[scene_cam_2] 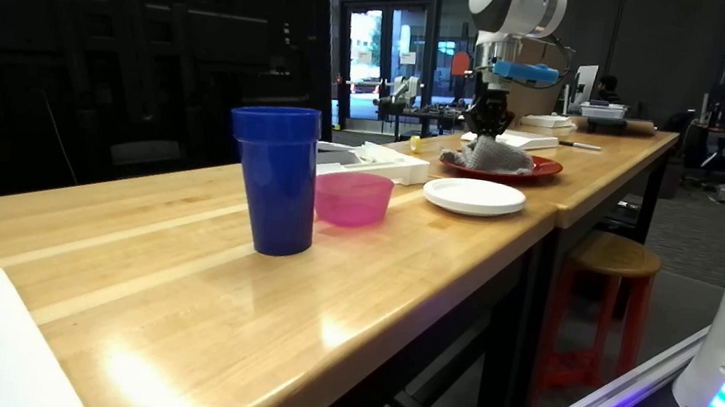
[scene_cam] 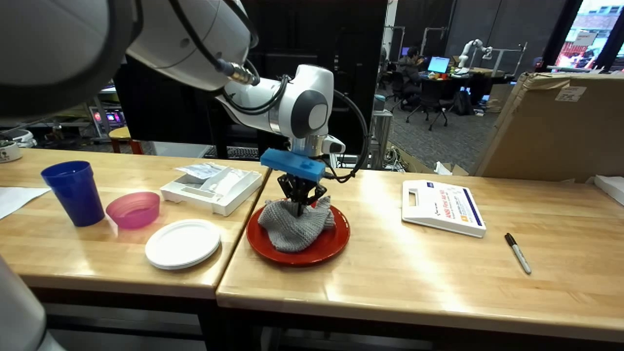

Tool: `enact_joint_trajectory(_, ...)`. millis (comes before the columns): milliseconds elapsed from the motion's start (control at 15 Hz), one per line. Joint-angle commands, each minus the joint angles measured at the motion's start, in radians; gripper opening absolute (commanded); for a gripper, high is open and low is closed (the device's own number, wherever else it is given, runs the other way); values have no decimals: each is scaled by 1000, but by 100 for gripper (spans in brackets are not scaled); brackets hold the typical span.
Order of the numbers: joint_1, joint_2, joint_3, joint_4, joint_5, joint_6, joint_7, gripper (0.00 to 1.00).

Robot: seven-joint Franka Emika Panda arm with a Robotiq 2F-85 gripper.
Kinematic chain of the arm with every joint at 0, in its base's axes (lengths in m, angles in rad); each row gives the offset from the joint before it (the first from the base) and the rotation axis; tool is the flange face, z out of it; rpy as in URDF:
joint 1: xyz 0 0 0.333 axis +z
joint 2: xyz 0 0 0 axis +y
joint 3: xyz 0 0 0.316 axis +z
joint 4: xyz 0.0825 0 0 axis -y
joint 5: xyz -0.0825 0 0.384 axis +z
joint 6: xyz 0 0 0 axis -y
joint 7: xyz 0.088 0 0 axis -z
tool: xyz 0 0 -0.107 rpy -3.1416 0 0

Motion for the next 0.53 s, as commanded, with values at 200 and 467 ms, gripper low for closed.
enact_joint_trajectory(200,-3,0,3,3,0,-4,0,6)
enact_joint_trajectory(467,-6,16,0,-48,3,38,-11,1)
